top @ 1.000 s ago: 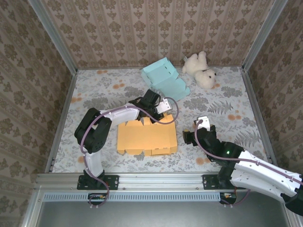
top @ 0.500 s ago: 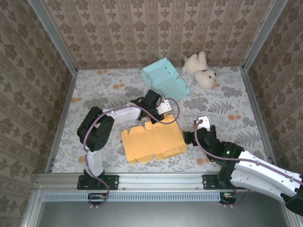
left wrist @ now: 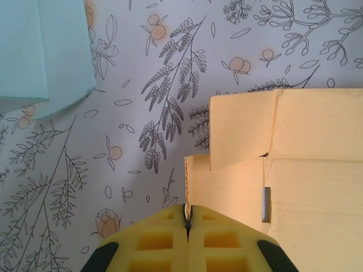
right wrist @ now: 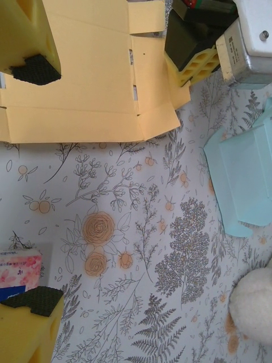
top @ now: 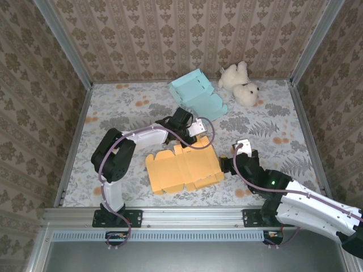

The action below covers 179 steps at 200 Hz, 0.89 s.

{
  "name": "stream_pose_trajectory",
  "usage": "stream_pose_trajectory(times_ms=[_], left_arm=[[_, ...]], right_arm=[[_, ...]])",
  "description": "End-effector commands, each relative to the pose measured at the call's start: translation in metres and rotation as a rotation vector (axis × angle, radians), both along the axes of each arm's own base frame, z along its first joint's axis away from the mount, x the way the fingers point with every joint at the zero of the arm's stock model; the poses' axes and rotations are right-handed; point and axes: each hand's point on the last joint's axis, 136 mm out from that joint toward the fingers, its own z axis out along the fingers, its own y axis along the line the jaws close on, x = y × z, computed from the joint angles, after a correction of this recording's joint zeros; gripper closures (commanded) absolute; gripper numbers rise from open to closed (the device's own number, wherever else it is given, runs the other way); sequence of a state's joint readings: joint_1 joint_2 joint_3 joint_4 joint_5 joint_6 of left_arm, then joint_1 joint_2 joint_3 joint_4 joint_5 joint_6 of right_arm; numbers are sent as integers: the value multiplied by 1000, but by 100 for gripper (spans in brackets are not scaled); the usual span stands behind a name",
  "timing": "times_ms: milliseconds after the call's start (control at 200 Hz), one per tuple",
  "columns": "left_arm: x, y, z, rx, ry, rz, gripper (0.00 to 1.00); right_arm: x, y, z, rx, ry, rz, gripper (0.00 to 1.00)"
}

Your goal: Fold the paper box

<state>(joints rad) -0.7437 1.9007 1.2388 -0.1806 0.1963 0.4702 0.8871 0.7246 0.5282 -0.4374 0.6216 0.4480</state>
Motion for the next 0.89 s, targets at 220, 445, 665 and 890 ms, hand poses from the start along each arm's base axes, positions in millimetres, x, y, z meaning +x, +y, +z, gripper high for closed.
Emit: stream_pose_trajectory(times_ms=[220, 445, 665, 890], left_arm=[[47, 45, 92, -387, -136, 441, 100], [40, 104, 127, -741, -166, 730, 100], [29, 124, 124, -903, -165, 831, 100], [8, 127, 128, -961, -240, 757, 100]], right_arm=[[-2, -2, -3, -8, 8, 8, 5], [-3, -2, -2, -3, 7, 14, 5], [-5, 11, -4, 8, 14, 87, 5], [-4, 41, 9, 12, -27, 263, 15]])
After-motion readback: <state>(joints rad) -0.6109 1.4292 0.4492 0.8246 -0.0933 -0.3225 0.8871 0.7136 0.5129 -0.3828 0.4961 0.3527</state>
